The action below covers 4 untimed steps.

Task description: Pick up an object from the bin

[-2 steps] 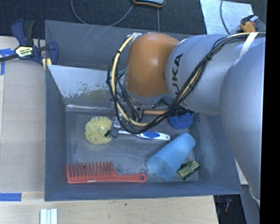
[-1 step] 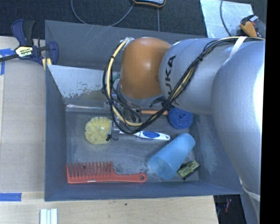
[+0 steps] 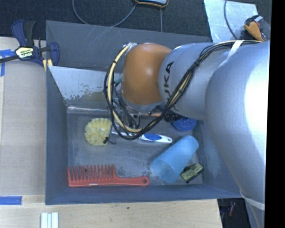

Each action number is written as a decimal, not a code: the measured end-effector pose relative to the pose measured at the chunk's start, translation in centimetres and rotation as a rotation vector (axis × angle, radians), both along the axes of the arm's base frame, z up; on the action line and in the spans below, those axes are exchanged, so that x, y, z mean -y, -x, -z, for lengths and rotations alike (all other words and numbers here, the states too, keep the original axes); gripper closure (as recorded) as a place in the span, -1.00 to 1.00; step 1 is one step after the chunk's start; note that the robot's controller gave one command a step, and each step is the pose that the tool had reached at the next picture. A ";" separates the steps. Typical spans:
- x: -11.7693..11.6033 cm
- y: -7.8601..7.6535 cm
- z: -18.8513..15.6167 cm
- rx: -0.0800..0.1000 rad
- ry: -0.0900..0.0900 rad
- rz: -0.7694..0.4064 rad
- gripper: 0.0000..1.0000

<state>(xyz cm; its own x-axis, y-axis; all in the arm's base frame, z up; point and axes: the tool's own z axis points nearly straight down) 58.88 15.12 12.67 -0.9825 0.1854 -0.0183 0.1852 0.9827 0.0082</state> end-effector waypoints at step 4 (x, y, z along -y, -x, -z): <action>0.8 -3.4 3.6 0.008 -0.003 0.122 -1.00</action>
Offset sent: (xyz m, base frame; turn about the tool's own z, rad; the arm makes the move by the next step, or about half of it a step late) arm 0.0338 -0.0102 -0.0166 0.1166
